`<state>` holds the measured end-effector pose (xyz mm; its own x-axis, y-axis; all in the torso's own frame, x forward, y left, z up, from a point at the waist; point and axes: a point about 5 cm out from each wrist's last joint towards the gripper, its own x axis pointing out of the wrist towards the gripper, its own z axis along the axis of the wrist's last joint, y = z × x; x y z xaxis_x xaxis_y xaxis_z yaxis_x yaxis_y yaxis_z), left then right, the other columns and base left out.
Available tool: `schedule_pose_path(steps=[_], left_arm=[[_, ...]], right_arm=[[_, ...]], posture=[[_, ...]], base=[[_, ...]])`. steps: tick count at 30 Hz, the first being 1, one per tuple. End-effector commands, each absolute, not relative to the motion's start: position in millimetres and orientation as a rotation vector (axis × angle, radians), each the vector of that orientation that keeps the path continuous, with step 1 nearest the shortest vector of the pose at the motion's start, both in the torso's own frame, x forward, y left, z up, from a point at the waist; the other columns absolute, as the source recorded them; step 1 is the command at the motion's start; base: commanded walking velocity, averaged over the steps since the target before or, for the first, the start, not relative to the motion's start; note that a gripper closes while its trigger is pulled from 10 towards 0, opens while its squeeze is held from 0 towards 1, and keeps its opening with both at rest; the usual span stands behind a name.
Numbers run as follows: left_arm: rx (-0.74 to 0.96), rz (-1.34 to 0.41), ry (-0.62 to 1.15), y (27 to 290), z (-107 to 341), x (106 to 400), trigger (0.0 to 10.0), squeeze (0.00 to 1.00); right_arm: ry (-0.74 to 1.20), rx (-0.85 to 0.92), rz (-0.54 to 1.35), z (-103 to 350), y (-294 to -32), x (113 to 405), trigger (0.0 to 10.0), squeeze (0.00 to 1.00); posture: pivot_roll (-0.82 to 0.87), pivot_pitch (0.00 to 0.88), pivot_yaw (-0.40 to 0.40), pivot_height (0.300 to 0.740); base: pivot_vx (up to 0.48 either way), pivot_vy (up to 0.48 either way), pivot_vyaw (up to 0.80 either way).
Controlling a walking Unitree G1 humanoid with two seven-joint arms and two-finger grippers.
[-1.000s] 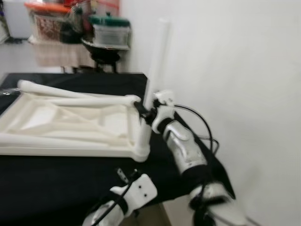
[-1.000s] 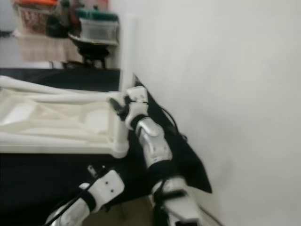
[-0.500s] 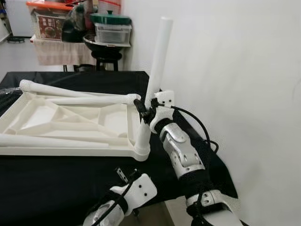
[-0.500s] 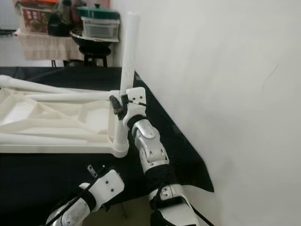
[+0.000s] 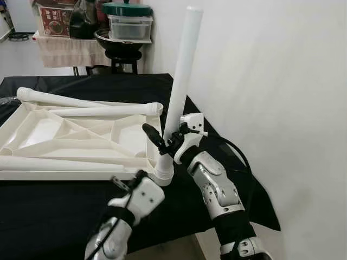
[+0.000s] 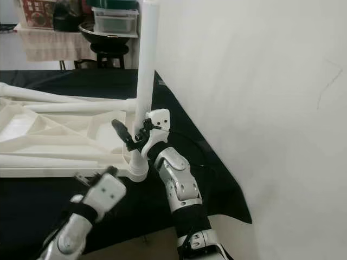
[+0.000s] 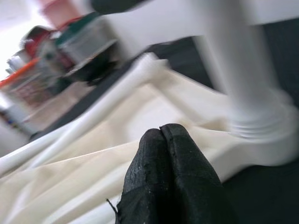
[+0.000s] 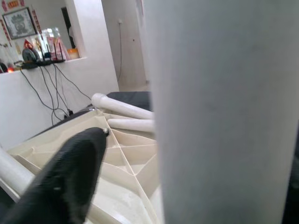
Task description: Building children table
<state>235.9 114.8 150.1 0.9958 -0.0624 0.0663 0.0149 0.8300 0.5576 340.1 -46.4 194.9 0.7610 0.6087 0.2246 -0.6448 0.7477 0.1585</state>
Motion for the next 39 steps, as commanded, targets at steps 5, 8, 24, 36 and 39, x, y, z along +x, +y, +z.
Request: schedule_pose_path(steps=[5, 8, 24, 36, 39], left_arm=[[0.493, 0.092, -0.106, 135, 163, 237, 10.0, 0.00], [0.445, 0.142, -0.099, 150, 166, 230, 10.0, 0.00], [0.293, -0.070, -0.155, 152, 169, 225, 10.0, 0.00], [0.266, -0.143, -0.192, 156, 177, 236, 10.0, 0.00], [0.270, -0.162, -0.204, 155, 178, 238, 10.0, 0.00]], right_arm=[[-0.150, 0.205, 0.605, 186, -71, 334, 10.0, 0.00], [-0.096, -0.006, 0.503, 167, -106, 321, 10.0, 0.00], [-0.025, -1.025, 0.559, 115, -110, 258, 10.0, 0.00], [-0.055, -0.976, 0.681, 109, -102, 246, 10.0, 0.00], [-0.050, -0.983, 0.678, 108, -101, 245, 10.0, 0.00]], posture=[[0.15, 0.000, -0.128, 0.740], [0.13, 0.000, -0.123, 0.740], [0.08, 0.000, -0.090, 0.740], [0.07, 0.000, -0.078, 0.740], [0.06, 0.000, -0.075, 0.740]], base=[[0.000, 0.000, 0.00], [0.000, 0.000, 0.00], [0.000, 0.000, 0.00], [0.000, 0.000, 0.00], [0.000, 0.000, 0.00]])
